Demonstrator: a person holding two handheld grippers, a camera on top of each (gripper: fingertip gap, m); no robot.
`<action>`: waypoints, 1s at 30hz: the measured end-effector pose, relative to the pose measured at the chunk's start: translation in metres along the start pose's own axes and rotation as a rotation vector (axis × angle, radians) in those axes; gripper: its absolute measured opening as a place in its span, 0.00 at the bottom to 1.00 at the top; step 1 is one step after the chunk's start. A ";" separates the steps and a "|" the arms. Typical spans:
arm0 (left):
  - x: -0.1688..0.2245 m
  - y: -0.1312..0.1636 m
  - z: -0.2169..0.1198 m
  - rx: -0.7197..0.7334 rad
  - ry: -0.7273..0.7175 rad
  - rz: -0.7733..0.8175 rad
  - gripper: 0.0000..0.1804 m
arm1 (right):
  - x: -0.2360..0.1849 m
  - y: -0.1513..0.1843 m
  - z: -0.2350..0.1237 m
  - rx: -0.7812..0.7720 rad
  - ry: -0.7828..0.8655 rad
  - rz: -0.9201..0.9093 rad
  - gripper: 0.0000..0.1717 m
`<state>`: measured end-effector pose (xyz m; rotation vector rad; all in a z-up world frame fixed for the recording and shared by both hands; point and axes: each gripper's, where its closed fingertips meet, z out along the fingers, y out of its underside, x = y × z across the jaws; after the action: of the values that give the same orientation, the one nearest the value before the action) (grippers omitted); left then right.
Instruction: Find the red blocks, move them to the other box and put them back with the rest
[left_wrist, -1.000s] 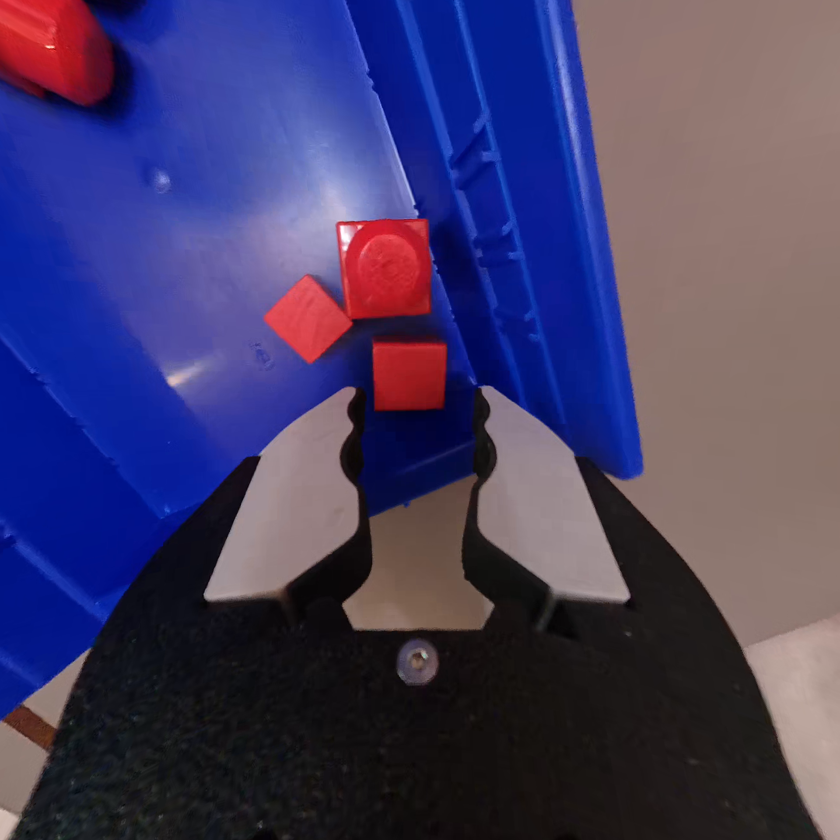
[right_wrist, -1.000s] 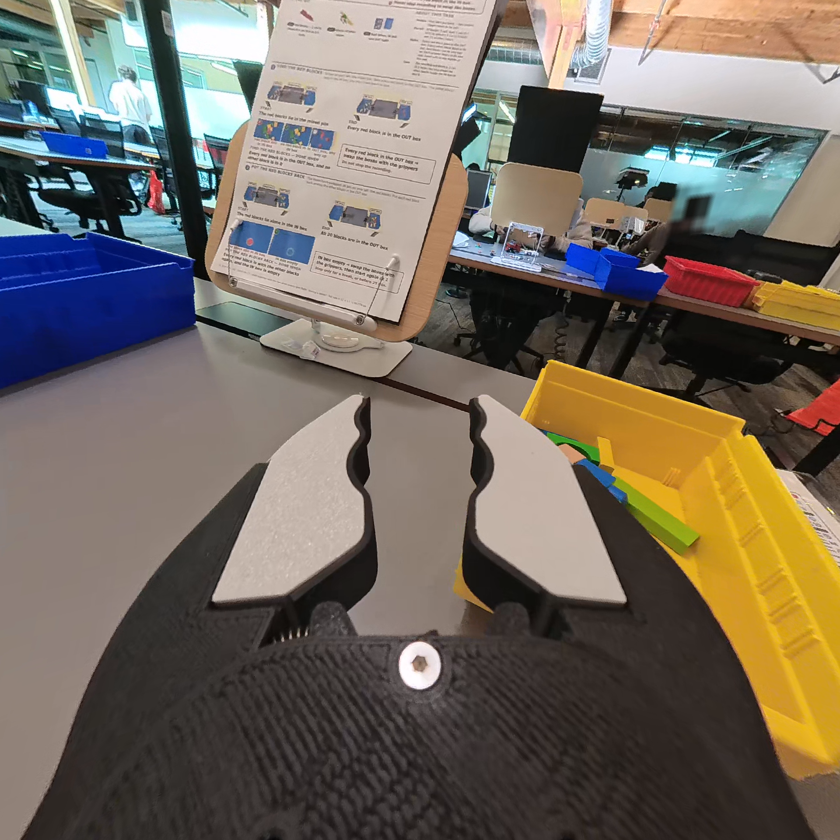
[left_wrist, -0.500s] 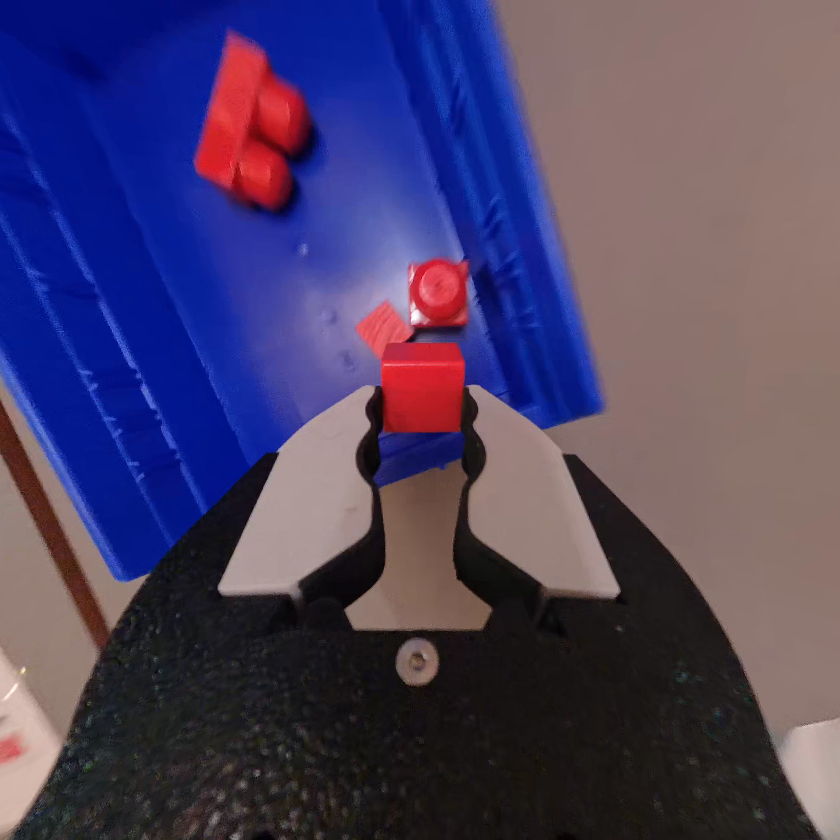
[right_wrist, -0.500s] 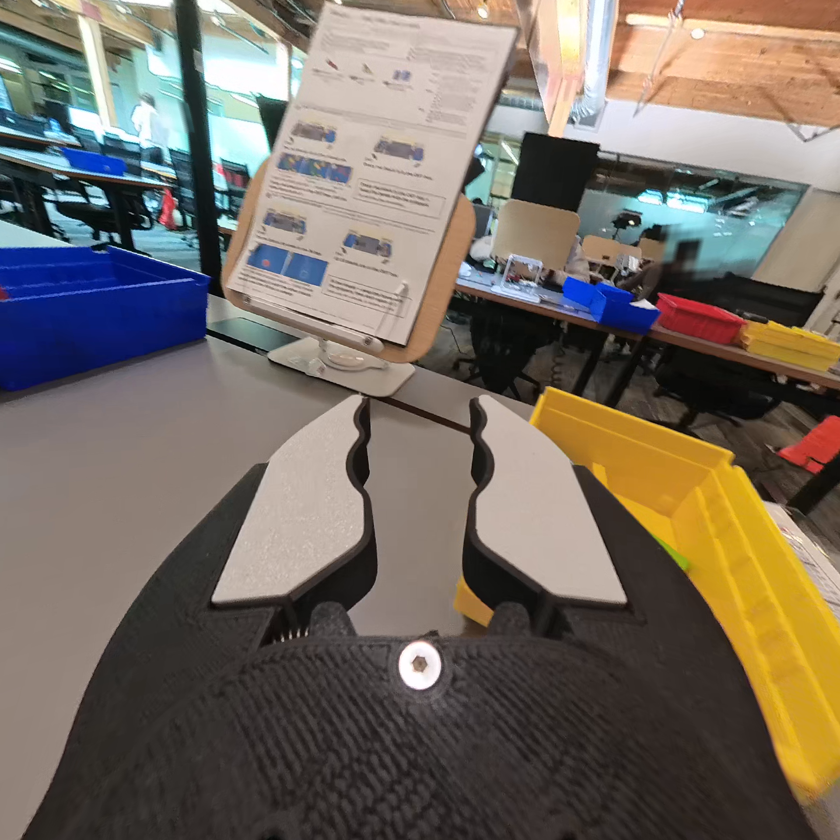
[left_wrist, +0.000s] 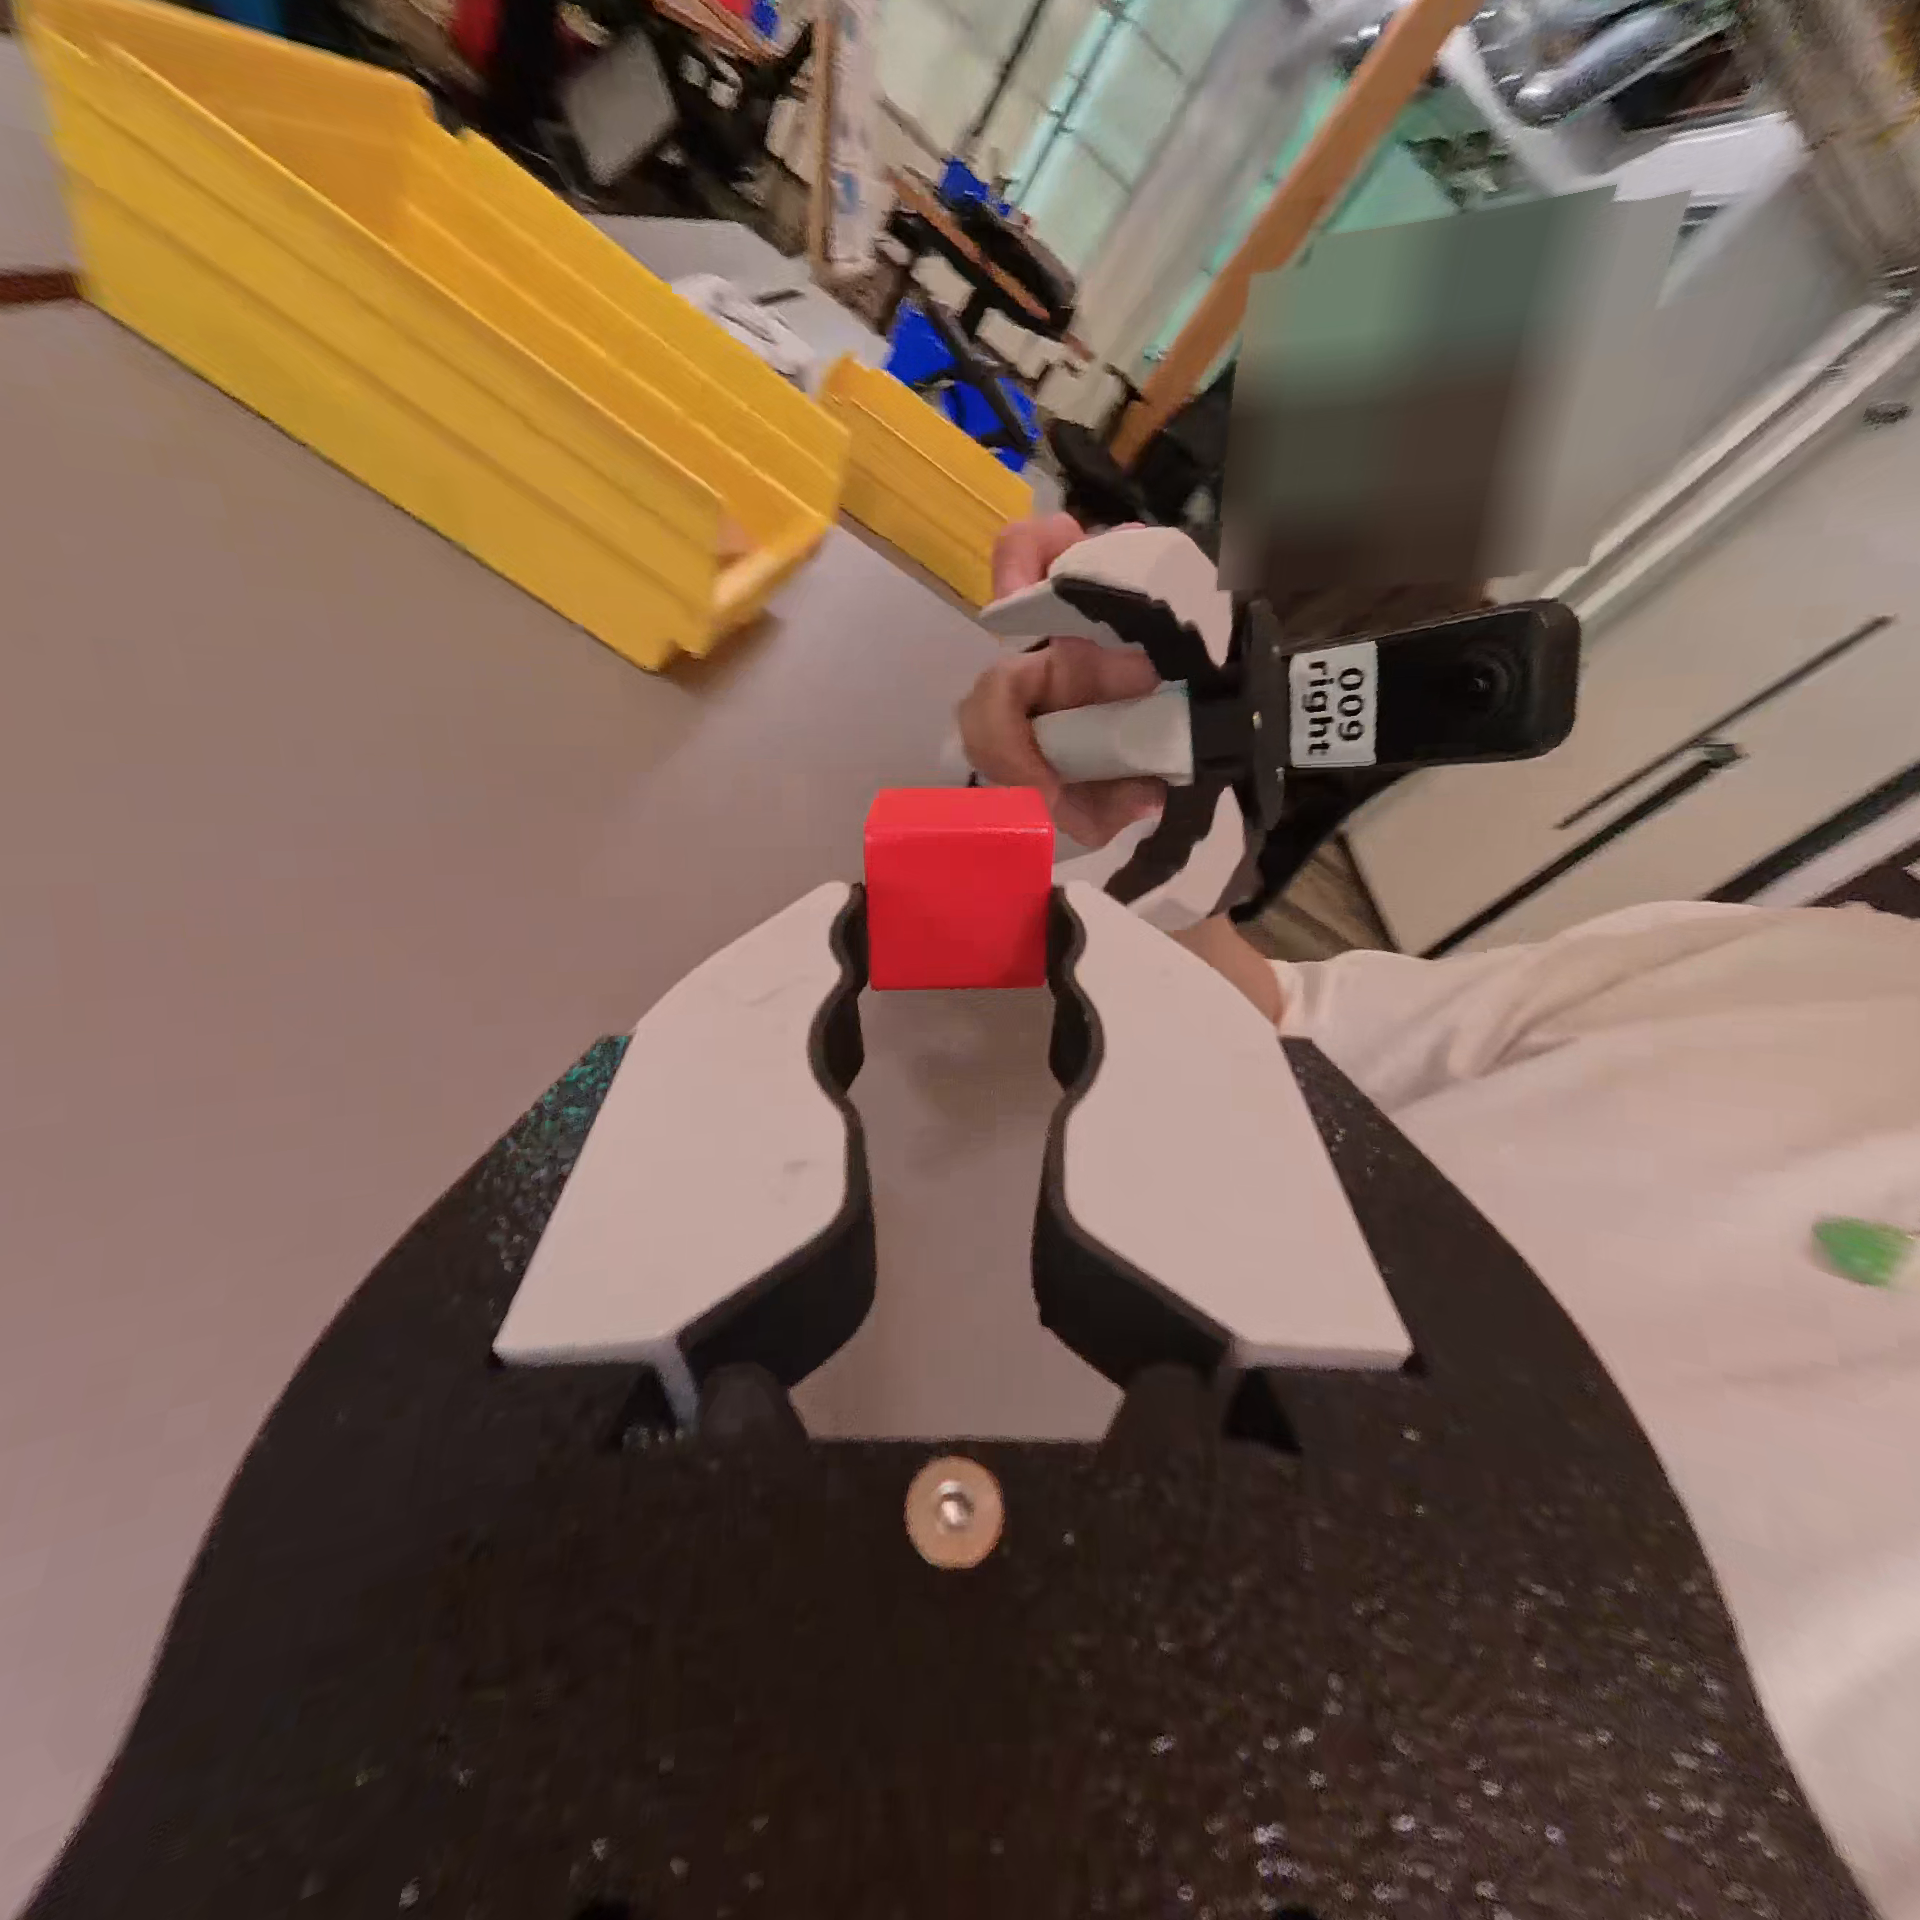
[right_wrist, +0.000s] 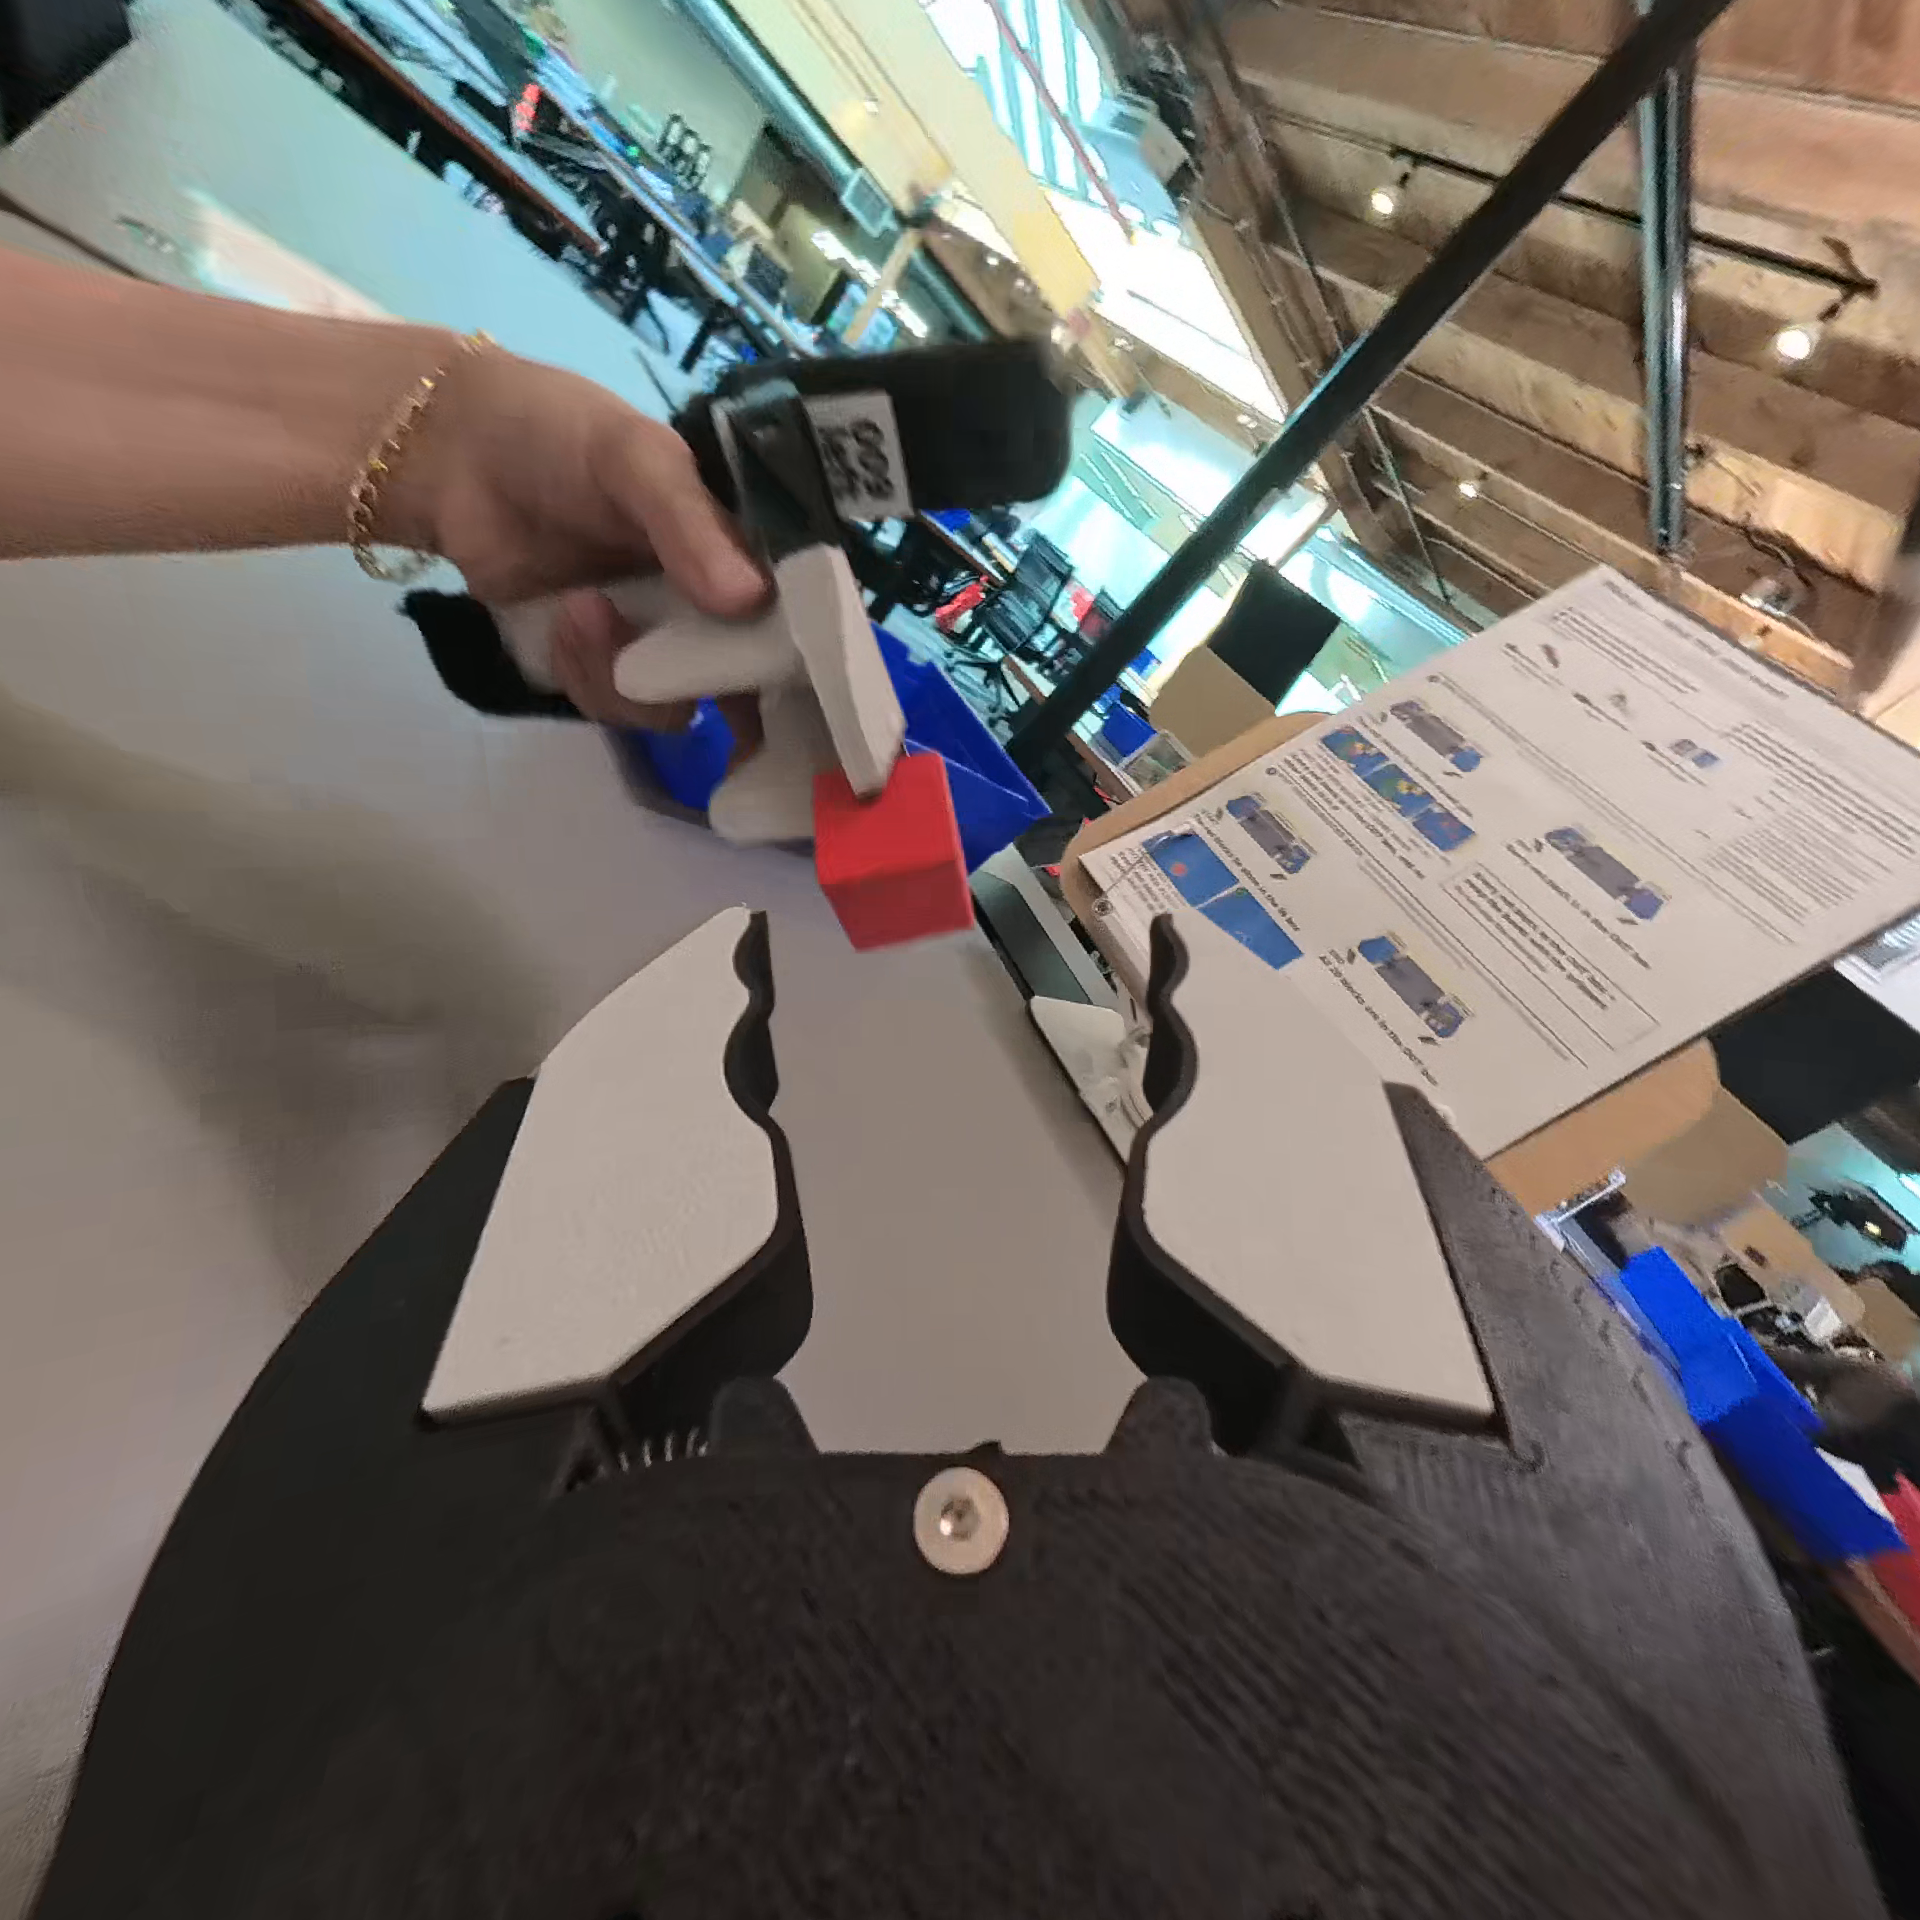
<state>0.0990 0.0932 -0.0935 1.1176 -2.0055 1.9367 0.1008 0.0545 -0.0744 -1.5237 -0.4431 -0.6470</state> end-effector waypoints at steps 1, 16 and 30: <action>0.001 0.001 0.011 0.008 0.048 -0.026 0.18 | -0.002 0.002 0.000 -0.002 -0.007 -0.021 0.40; -0.006 -0.003 0.055 0.131 0.197 -0.131 0.24 | 0.027 0.037 -0.016 -0.137 0.113 -0.064 0.20; -0.076 0.015 0.045 0.118 -0.378 0.164 0.28 | 0.161 0.233 -0.176 -0.859 0.581 0.638 0.20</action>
<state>0.1620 0.0811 -0.1559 1.4879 -2.2548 2.0740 0.3490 -0.1534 -0.1547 -2.0100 0.8450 -0.7577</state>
